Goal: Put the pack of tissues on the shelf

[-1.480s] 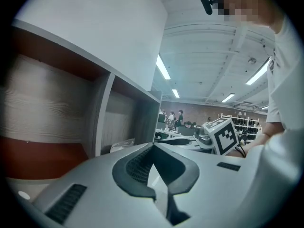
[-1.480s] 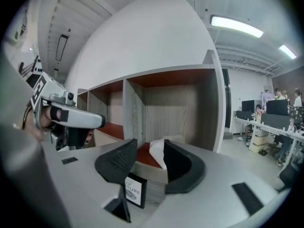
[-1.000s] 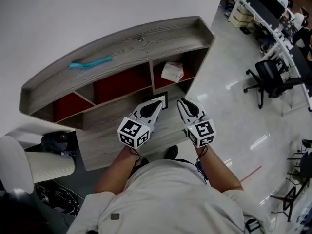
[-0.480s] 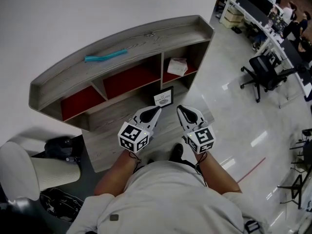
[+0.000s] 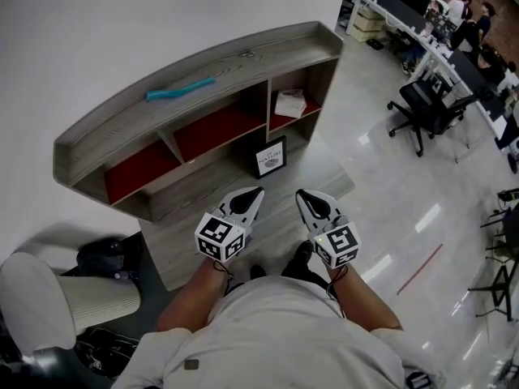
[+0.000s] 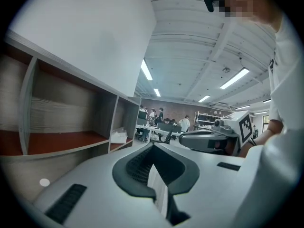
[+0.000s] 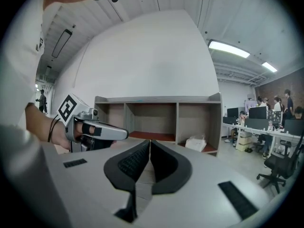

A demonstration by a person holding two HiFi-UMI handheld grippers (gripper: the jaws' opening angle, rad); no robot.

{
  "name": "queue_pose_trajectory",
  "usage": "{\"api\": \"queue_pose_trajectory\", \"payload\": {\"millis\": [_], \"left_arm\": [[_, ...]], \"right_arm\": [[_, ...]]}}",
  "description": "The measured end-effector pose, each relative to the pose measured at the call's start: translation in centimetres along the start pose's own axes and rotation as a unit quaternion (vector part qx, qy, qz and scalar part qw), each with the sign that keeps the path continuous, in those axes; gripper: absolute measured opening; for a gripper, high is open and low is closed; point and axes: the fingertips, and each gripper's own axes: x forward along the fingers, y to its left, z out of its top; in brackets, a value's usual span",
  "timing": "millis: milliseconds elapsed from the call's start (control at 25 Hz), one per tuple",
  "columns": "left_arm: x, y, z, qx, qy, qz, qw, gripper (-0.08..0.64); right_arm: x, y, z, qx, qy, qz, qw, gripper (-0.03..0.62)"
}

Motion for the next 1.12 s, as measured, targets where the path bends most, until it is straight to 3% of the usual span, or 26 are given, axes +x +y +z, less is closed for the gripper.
{"api": "queue_pose_trajectory", "payload": {"millis": [400, 1120], "left_arm": [[0.0, -5.2, 0.8, 0.016, -0.011, -0.013, 0.9997, 0.015], [0.7, -21.8, -1.1, 0.016, -0.016, -0.004, 0.9997, 0.015]], "right_arm": [[-5.3, 0.2, 0.9, -0.011, -0.017, -0.006, 1.0, 0.026], [-20.9, -1.5, -0.3, -0.01, -0.031, 0.021, 0.999, 0.026]]}}
